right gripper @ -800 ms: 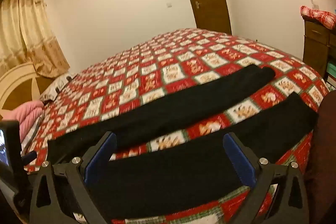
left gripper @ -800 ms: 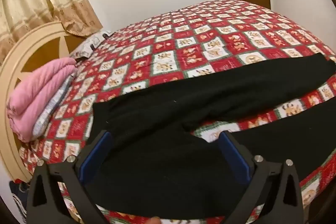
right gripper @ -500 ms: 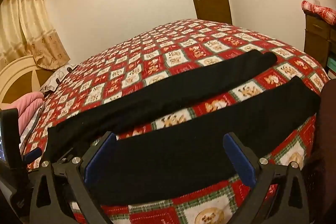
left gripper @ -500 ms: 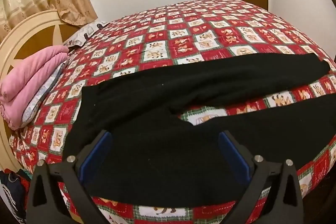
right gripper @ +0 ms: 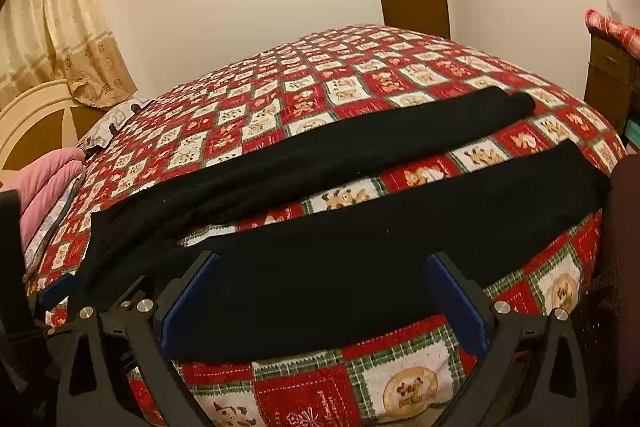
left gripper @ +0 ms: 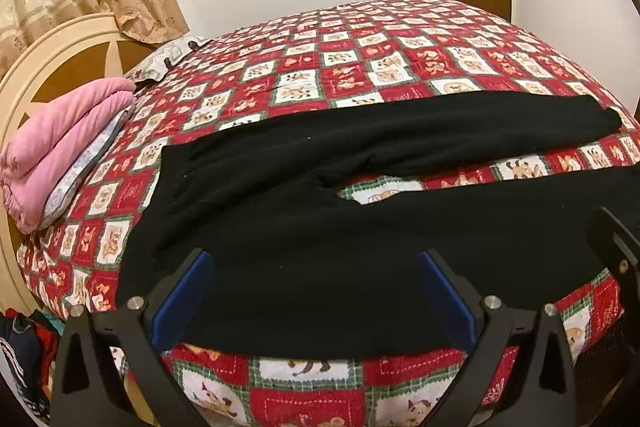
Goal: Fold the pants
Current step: 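Position both grippers over the waistband of the black pants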
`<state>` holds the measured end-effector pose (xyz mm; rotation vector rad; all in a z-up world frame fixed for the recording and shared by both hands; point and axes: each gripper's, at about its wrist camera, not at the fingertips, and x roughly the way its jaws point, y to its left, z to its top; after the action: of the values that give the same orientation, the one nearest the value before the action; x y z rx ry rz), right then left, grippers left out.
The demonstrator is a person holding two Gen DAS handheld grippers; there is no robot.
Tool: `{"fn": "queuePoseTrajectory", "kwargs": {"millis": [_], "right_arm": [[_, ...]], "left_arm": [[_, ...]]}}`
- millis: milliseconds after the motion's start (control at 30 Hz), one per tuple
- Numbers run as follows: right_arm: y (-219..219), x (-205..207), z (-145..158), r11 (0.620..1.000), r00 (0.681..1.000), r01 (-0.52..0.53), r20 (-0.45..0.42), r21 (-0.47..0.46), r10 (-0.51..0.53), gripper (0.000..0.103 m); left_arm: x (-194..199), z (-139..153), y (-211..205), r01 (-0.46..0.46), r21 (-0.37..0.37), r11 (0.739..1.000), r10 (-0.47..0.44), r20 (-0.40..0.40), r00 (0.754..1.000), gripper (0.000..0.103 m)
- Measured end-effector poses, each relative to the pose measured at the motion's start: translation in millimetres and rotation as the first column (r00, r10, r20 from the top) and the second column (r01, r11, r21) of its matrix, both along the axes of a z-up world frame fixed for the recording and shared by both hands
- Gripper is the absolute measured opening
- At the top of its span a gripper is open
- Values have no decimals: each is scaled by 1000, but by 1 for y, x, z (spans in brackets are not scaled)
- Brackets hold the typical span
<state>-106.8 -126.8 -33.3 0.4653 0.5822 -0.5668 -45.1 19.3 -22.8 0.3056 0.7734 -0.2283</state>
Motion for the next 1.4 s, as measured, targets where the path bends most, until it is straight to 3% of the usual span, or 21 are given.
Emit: {"fn": "queuePoseTrajectory", "kwargs": {"millis": [767, 1400], "right_arm": [[22, -39, 20, 1000, 998, 5, 62, -27, -4, 102], [23, -35, 13, 1000, 999, -1, 45, -16, 1, 102]], "left_arm": [[-46, 23, 16, 0, -37, 999, 3, 82, 997, 103], [-47, 19, 18, -13, -44, 999, 16, 70, 997, 103]]}}
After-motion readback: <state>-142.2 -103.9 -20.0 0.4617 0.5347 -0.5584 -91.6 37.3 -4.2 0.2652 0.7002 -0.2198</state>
